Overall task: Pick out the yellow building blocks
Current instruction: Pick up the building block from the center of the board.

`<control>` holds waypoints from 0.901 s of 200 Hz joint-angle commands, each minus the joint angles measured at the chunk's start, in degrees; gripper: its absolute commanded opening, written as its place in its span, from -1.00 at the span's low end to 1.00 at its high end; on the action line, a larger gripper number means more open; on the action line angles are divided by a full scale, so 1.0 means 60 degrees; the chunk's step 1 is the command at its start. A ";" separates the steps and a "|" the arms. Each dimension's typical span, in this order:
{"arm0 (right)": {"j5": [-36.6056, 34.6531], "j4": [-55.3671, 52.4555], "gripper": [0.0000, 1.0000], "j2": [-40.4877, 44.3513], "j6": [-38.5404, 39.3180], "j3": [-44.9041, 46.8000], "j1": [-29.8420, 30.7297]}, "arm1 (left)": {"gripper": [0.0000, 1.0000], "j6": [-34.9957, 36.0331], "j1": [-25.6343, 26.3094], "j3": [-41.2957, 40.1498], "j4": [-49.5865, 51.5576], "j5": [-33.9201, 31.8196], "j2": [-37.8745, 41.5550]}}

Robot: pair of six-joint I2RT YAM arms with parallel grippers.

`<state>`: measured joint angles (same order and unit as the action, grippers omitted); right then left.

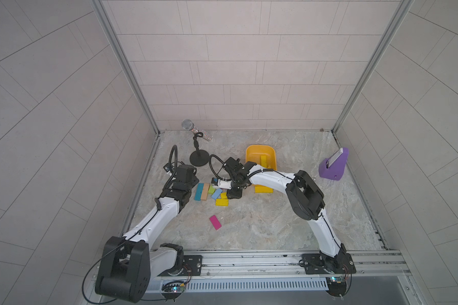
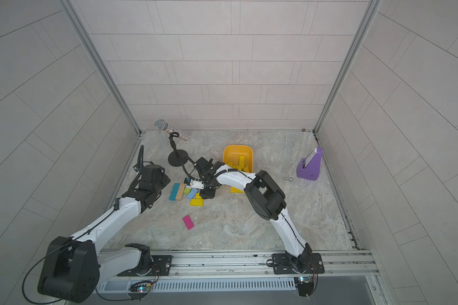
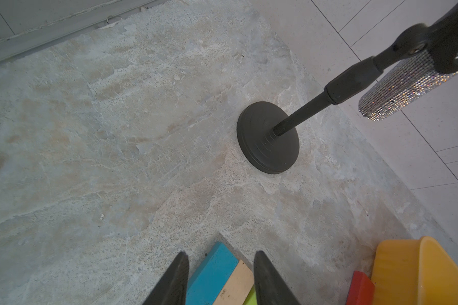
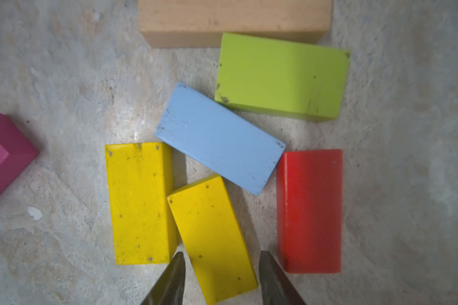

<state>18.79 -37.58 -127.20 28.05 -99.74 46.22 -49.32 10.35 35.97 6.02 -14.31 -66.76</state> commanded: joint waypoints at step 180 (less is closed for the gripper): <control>-0.0102 -0.0141 -0.49 0.0315 0.0010 -0.0139 0.0295 | -0.11 -0.0193 -0.0088 0.0041 0.0285 -0.0264 0.0403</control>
<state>18.92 -37.30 -128.16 27.88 -99.85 47.44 -49.54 10.35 35.97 7.18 -14.46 -65.56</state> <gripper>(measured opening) 0.329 0.446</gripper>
